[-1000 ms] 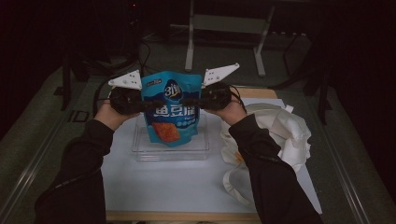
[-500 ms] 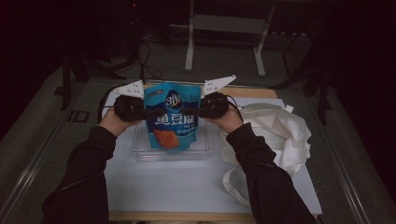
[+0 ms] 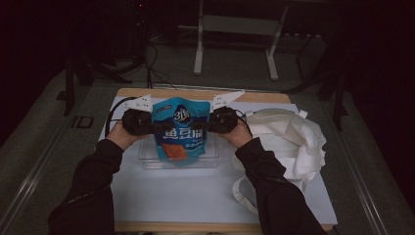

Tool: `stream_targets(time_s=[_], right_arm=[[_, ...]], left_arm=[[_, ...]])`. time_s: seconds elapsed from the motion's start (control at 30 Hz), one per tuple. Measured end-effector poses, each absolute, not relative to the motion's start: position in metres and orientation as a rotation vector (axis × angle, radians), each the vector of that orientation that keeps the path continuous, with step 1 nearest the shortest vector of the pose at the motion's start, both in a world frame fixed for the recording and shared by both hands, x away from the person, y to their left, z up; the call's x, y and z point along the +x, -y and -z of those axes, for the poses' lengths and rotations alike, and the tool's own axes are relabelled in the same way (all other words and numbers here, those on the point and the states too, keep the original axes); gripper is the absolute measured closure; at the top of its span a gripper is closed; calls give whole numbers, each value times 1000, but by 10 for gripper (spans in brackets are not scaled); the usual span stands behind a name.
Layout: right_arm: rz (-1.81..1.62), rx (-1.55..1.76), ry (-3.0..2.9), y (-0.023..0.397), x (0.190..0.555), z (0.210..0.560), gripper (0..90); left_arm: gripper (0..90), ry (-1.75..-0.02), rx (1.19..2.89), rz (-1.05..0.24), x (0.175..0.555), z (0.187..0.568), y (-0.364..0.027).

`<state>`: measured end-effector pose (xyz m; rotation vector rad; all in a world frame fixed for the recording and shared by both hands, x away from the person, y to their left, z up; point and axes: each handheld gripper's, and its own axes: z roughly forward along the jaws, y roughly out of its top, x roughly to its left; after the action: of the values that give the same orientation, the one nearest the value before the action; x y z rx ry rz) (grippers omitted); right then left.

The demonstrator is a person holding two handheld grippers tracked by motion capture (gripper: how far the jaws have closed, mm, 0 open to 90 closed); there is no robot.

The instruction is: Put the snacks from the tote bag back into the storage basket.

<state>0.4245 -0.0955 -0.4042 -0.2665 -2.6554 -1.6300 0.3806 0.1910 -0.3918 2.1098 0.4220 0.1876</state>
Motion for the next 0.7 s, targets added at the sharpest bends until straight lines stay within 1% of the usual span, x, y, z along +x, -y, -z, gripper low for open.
stream_targets(time_s=[0.33,0.7], right_arm=[[1650,-265,2648,97,421,415,888],[1664,-261,2663,100,417,416,881]], left_arm=[[897,-416,2092,-174,379,401,-192],[893,-409,2087,-223,370,403,-188]])
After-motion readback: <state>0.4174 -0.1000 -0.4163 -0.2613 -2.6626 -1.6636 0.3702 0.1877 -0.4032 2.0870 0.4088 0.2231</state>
